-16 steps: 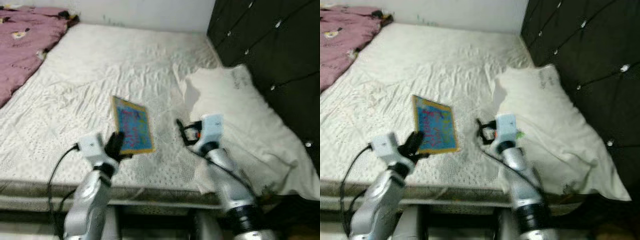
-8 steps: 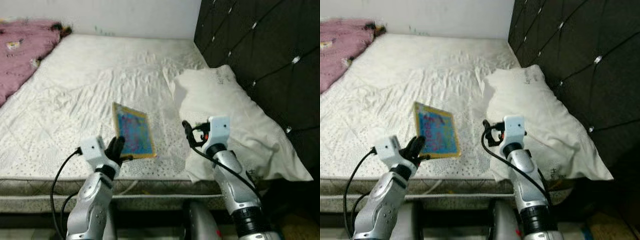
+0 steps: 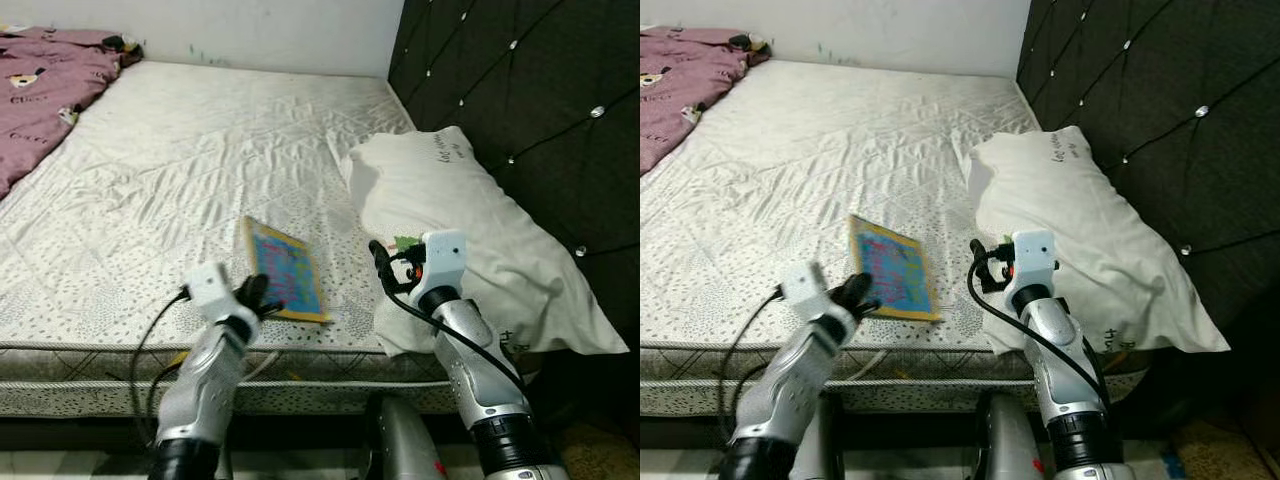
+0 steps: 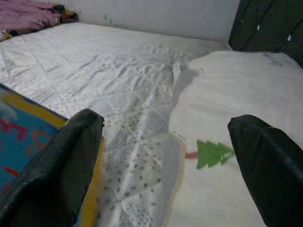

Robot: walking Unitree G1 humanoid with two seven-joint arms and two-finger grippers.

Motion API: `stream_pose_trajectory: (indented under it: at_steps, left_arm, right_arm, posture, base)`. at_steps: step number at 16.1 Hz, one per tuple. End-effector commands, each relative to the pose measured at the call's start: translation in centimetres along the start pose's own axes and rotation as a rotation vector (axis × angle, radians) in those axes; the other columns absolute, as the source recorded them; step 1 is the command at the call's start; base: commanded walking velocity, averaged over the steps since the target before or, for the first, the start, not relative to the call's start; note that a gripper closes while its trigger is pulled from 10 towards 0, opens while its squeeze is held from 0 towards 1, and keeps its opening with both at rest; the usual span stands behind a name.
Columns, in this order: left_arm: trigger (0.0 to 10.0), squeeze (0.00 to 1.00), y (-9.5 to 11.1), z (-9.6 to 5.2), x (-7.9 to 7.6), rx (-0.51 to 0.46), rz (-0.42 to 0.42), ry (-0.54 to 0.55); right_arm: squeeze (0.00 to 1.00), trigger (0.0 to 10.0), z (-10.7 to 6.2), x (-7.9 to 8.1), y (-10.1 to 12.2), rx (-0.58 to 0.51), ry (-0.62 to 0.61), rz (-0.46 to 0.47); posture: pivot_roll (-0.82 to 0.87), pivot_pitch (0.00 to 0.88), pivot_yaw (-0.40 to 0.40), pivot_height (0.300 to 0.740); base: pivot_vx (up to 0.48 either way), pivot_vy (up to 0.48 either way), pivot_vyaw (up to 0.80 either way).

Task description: Clean up the room

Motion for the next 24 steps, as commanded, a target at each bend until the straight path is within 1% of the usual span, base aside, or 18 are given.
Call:
stream_pose_trajectory:
  at_steps: [1, 2, 3, 4, 5, 8, 9, 10, 12, 13, 14, 15, 18, 19, 20, 22, 23, 24]
  left_arm:
    - [10.0, 0.00, -2.5, 0.2, -2.1, 0.113, -0.057, -0.071]
    - [10.0, 0.00, -2.8, 0.3, -2.3, 0.139, -0.051, -0.080]
    - [10.0, 0.00, -2.9, 0.4, -2.5, 0.153, -0.128, -0.074]
    - [10.0, 0.00, -3.2, 0.4, -2.7, 0.174, -0.177, -0.089]
    - [10.0, 0.00, -3.5, 0.6, -2.7, 0.198, -0.250, -0.085]
    - [10.0, 0.00, -3.8, 0.8, -3.2, 0.224, -0.313, -0.121]
    - [10.0, 0.00, -3.7, 0.9, -3.1, 0.227, -0.383, -0.127]
    - [10.0, 0.00, -4.0, 1.1, -2.7, 0.251, -0.439, -0.118]
    - [10.0, 0.00, -4.5, 1.3, -2.1, 0.286, -0.466, -0.100]
    - [10.0, 0.00, -4.5, 1.5, -1.9, 0.293, -0.463, -0.096]
    - [10.0, 0.00, -4.5, 1.6, -1.5, 0.294, -0.442, -0.084]
    - [10.0, 0.00, -4.2, 1.8, -1.3, 0.292, -0.446, -0.083]
    - [10.0, 0.00, -2.9, 2.5, -0.4, 0.235, -0.423, -0.071]
    - [10.0, 0.00, -2.3, 2.7, 0.0, 0.209, -0.396, -0.059]
    - [10.0, 0.00, -1.6, 3.0, 0.6, 0.176, -0.347, -0.042]
    - [10.0, 0.00, -0.6, 3.2, 1.2, 0.132, -0.291, -0.035]
    - [10.0, 0.00, -0.3, 3.3, 1.5, 0.115, -0.298, -0.035]
    - [10.0, 0.00, -0.3, 3.4, 1.6, 0.122, -0.295, -0.038]
  right_arm:
    - [0.00, 10.0, -0.2, -0.4, 0.3, -0.006, -0.014, -0.014]
    - [0.00, 10.0, -0.3, -0.4, 0.2, -0.006, -0.014, -0.015]
    - [0.00, 10.0, -0.3, -0.5, 0.2, -0.005, -0.015, -0.016]
    - [0.00, 10.0, -0.4, -0.5, 0.2, -0.005, -0.010, -0.021]
    - [0.00, 10.0, -0.4, -0.4, 0.4, -0.013, 0.009, -0.045]
    - [0.00, 10.0, -0.2, -0.3, 0.6, -0.018, 0.015, -0.055]
    - [0.00, 10.0, -0.2, -0.2, 0.6, -0.015, 0.014, -0.052]
    - [0.00, 10.0, -0.3, -0.1, 0.5, -0.013, 0.015, -0.052]
    - [0.00, 10.0, -0.3, -0.1, 0.5, -0.012, 0.018, -0.054]
    - [0.00, 10.0, -0.4, -0.1, 0.5, -0.011, 0.018, -0.057]
    - [0.00, 10.0, -0.4, -0.3, 0.5, -0.010, 0.015, -0.060]
    - [0.00, 10.0, -0.4, -0.4, 0.4, -0.009, 0.011, -0.064]
    - [0.00, 10.0, -0.4, -0.5, 0.4, -0.008, 0.009, -0.067]
    - [0.00, 10.0, -0.4, -0.5, 0.4, -0.007, 0.009, -0.068]
    - [0.00, 10.0, -0.3, -0.5, 0.4, -0.007, 0.011, -0.069]
    - [0.00, 10.0, -0.3, -0.5, 0.4, -0.007, 0.012, -0.069]
    - [0.00, 10.0, -0.3, -0.5, 0.4, -0.006, 0.012, -0.069]
    - [0.00, 10.0, -0.3, -0.5, 0.4, -0.006, 0.013, -0.070]
  posture:
    - [-0.04, 0.000, -0.085, 0.538]
    - [-0.04, 0.000, -0.084, 0.538]
    - [-0.04, 0.000, -0.084, 0.538]
    - [-0.05, 0.000, -0.092, 0.538]
    - [-0.05, 0.000, -0.092, 0.538]
    - [-0.05, 0.000, -0.101, 0.538]
    - [-0.05, 0.000, -0.101, 0.538]
    - [-0.05, 0.000, -0.103, 0.538]
    - [-0.06, 0.000, -0.103, 0.538]
    - [-0.06, 0.000, -0.103, 0.538]
    - [-0.06, 0.000, -0.103, 0.538]
    - [-0.06, 0.000, -0.103, 0.538]
    - [-0.06, 0.000, -0.104, 0.538]
    - [-0.06, 0.000, -0.107, 0.538]
    - [-0.06, 0.000, -0.109, 0.538]
    - [-0.06, 0.000, -0.110, 0.538]
    - [-0.06, 0.000, -0.110, 0.538]
    - [-0.06, 0.000, -0.111, 0.538]
  base:
    - [0.000, 0.000, 0.00]
    - [0.000, 0.000, 0.00]
    - [0.000, 0.000, 0.00]
    - [0.000, 0.000, 0.00]
    - [0.000, 0.000, 0.00]
    - [0.000, 0.000, 0.00]
    - [0.000, 0.000, 0.00]
    - [0.000, 0.000, 0.00]
    - [0.000, 0.000, 0.00]
    - [0.000, 0.000, 0.00]
    - [0.000, 0.000, 0.00]
    - [0.000, 0.000, 0.00]
    - [0.000, 0.000, 0.00]
    - [0.000, 0.000, 0.00]
    - [0.000, 0.000, 0.00]
    - [0.000, 0.000, 0.00]
    - [0.000, 0.000, 0.00]
    - [0.000, 0.000, 0.00]
Point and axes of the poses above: a point about 5 cm out from each wrist's last joint towards the gripper, its own z axis pointing out of the wrist towards the gripper, its own y axis along the axis of the wrist's last joint, x = y × z, the point moved 2 cm from there along z, pointing out of the wrist towards the gripper, and after that the axes turned 3 degrees about -z, right-handed, at the moved point
